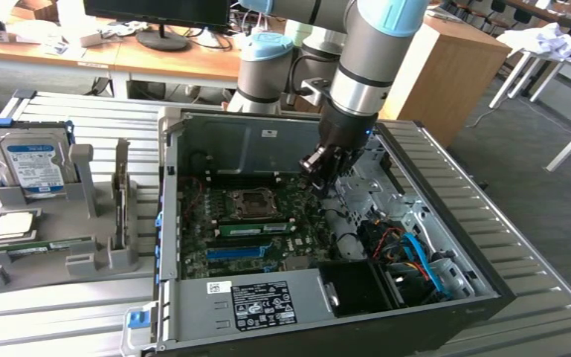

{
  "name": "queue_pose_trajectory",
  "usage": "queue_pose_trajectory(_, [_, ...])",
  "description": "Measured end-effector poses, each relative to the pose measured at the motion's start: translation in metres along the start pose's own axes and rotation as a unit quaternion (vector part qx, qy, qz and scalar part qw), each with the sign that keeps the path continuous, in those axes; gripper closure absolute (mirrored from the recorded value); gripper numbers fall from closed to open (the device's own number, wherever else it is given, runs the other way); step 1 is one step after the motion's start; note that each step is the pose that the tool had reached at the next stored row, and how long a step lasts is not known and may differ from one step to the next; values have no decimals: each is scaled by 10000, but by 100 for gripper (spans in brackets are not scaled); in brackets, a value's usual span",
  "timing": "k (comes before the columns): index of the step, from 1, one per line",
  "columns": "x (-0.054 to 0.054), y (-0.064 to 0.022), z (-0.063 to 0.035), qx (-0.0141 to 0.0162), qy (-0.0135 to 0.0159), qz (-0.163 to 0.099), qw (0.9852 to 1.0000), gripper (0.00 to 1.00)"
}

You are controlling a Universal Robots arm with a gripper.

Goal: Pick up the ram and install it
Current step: 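Press down the ram until it locks into place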

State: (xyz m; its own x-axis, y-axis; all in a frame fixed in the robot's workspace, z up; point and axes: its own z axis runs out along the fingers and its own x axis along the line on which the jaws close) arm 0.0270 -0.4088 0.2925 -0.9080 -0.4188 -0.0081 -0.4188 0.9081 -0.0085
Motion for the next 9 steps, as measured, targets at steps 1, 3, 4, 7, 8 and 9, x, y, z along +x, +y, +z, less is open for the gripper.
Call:
queue_pose_trajectory(1, [0, 0, 1, 0, 0, 86, 10000, 90])
queue_pose_trajectory(3, [0, 0, 1, 1, 1, 263, 9997, 90])
queue_pose_trajectory(4, [0, 0, 1, 2, 2, 348, 9994, 90])
queue_pose_trajectory(7, [0, 0, 1, 4, 5, 605, 9982, 90])
queue_pose_trajectory(8, [0, 0, 1, 5, 5, 698, 9976, 90])
queue_pose_trajectory(9, [0, 0, 1, 6, 6, 785, 9969, 90])
